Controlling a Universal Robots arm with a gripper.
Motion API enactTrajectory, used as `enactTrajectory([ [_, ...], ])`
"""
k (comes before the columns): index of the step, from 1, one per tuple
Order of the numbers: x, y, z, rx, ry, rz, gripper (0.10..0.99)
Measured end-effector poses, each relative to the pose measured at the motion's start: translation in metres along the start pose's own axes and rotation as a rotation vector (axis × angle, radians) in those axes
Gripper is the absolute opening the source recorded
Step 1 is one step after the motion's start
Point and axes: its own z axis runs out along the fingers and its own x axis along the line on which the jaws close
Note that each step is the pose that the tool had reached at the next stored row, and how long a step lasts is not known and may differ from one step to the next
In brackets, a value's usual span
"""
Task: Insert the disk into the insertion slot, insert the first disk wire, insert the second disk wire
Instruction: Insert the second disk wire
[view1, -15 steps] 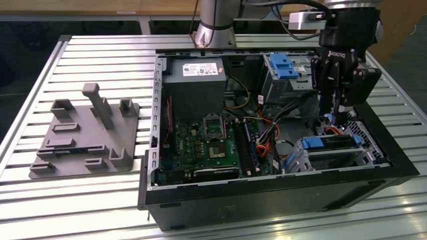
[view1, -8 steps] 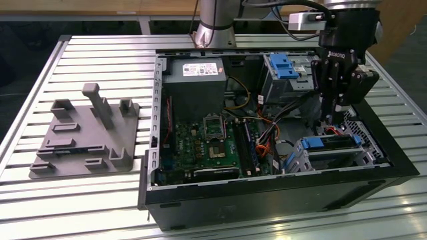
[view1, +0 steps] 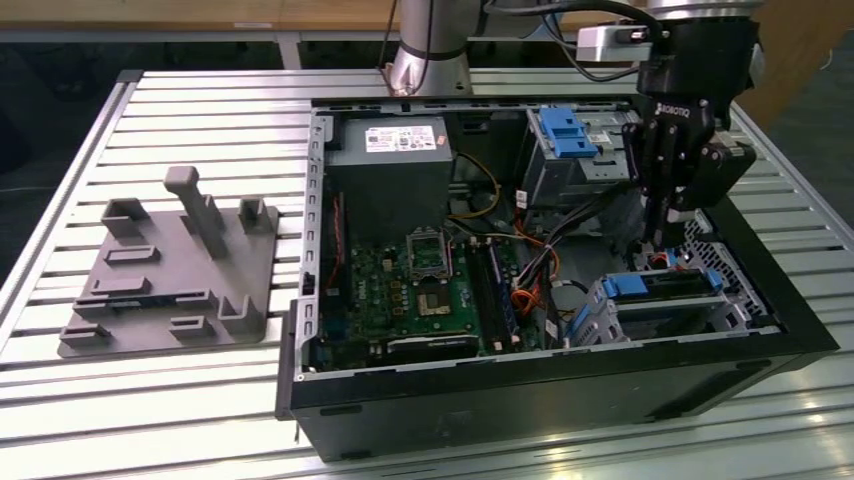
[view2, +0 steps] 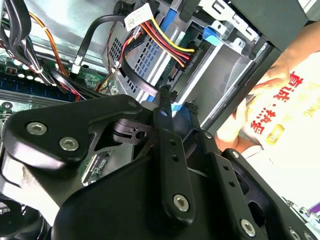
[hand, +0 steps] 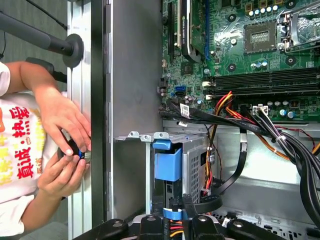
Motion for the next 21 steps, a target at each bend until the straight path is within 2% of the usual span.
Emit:
enactTrajectory([
  [13,-0.0013,0.0,0.0018,0.002,-0.0002,0.001,0.286],
  [21,-0.0071,0.0001,0.0009,0.008,0.0014,-0.009,0.286],
])
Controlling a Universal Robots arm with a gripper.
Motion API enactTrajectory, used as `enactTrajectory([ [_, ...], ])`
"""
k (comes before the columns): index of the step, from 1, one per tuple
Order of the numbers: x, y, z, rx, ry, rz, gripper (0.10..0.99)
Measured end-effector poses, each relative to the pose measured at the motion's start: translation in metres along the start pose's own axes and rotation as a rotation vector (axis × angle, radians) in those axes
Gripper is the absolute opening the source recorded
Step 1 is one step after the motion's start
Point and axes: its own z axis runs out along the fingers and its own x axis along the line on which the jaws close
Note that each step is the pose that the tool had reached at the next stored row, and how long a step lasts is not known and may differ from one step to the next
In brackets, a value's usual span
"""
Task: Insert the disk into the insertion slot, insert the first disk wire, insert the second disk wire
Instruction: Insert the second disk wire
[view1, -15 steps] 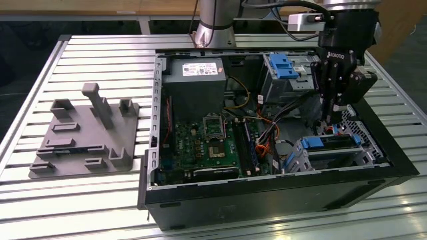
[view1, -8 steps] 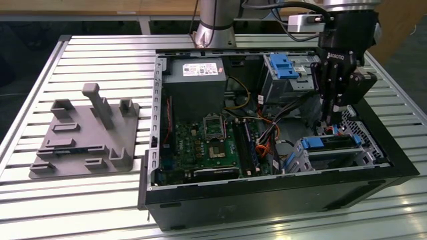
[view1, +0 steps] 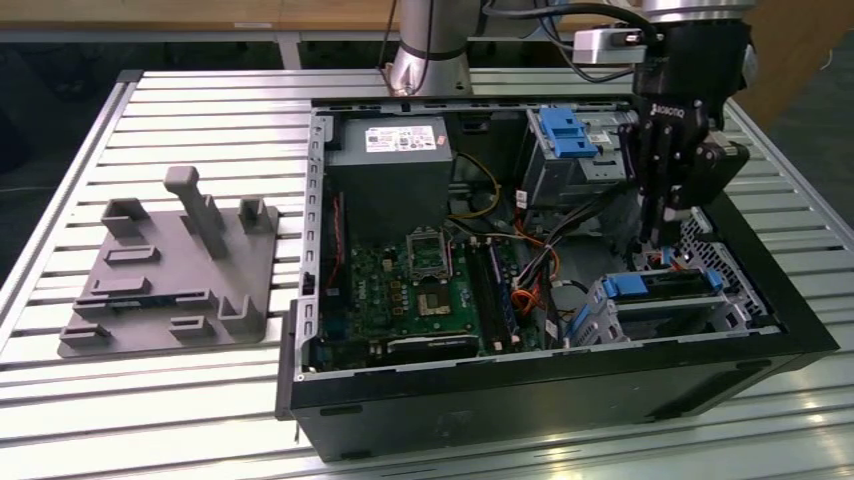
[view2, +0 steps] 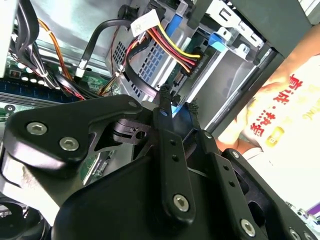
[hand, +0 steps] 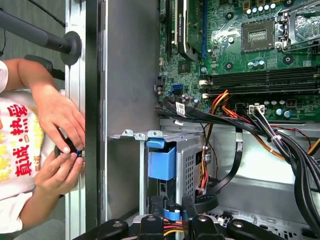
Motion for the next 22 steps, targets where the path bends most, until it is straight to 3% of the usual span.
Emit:
enactTrajectory([
  [3,-0.0014,0.0,-0.0007,0.004,0.0098,-0.008,0.286],
  [8,-0.002,0.0,-0.0011,0.009,0.0364,-0.018,0.286],
  [10,-0.0024,0.0001,-0.0012,0.011,0.0432,-0.021,0.286],
  [15,-0.0032,0.0011,-0.0009,0.012,0.0485,-0.023,0.271],
  [17,-0.0036,0.0015,-0.0003,0.013,0.0485,-0.023,0.145],
  [22,-0.0045,0.0019,0.0014,0.014,0.0487,-0.022,0.106],
])
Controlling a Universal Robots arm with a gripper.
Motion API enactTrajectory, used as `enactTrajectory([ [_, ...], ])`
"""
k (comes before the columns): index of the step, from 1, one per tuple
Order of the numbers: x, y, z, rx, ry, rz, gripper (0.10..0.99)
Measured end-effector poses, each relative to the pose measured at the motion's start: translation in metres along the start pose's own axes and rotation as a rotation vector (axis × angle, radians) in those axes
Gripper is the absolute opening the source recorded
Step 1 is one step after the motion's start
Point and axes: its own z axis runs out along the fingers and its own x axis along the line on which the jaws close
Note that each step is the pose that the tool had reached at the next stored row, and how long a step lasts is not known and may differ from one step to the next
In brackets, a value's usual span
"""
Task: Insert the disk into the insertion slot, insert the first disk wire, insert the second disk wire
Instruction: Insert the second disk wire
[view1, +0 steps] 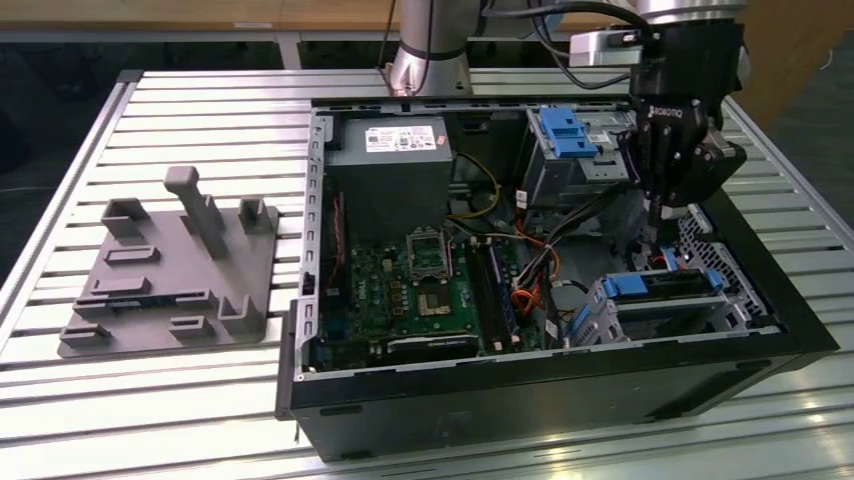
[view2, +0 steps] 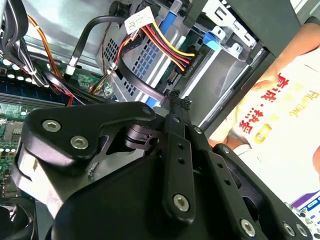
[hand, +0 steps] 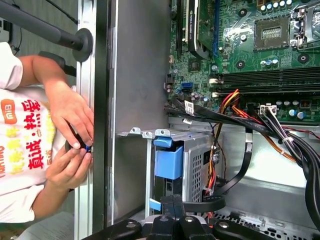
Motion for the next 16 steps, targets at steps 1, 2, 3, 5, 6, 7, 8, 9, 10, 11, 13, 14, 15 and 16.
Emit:
enactTrajectory([
  [1,-0.0001,0.0,0.0002,0.0,0.0,0.0,0.106],
  [2,-0.0002,0.0001,0.0003,0.0,0.0,0.0,0.106],
  [3,-0.0002,0.0001,0.0003,0.0,0.0,0.0,0.106],
  [5,-0.0002,0.0001,0.0004,0.0,-0.0001,0.0,0.106],
  [6,-0.0002,0.0002,0.0004,0.001,-0.0002,0.0,0.106],
  [7,-0.0002,0.0003,0.0004,0.001,-0.0002,-0.001,0.106],
  [8,-0.0003,0.0004,0.0004,0.001,-0.0003,-0.001,0.106],
  [9,-0.0003,0.0005,0.0004,0.001,-0.0002,-0.001,0.106],
  [10,-0.0003,0.0006,0.0003,0.001,0.0,-0.001,0.114],
  [11,-0.0004,0.0008,0.0003,0.001,0.0002,-0.002,0.173],
  [13,-0.0006,0.0012,0.0001,0.002,0.0008,-0.002,0.235],
  [14,-0.0008,0.0014,-0.0001,0.002,0.0014,-0.002,0.235],
  [15,-0.001,0.0016,-0.0003,0.002,0.002,-0.002,0.235],
  [16,-0.0012,0.0018,-0.0004,0.002,0.002,-0.002,0.298],
])
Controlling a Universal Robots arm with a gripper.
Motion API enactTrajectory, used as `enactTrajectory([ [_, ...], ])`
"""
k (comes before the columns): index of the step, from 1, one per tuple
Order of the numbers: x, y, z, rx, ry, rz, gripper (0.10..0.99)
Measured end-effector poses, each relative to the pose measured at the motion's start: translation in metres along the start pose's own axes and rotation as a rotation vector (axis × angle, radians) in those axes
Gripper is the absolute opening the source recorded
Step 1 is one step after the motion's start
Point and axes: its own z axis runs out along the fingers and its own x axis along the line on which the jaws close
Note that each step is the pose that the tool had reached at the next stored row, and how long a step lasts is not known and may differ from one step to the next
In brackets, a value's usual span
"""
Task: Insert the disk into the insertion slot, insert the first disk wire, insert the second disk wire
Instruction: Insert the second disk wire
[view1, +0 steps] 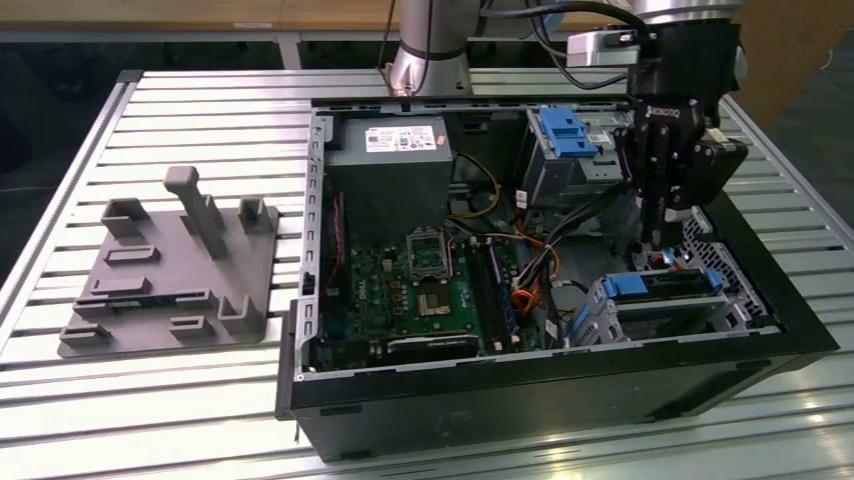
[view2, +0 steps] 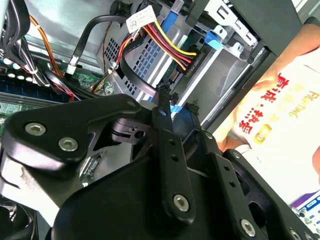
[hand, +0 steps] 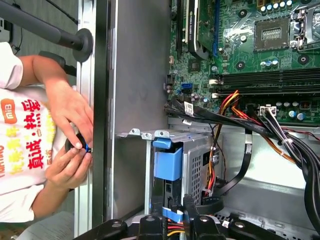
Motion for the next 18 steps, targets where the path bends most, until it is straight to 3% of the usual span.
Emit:
enactTrajectory([
  [7,0.0,0.0009,-0.0001,0.007,-0.0003,0.004,0.298],
  [18,0.0005,0.0011,0.0005,0.013,-0.0117,0.008,0.298],
])
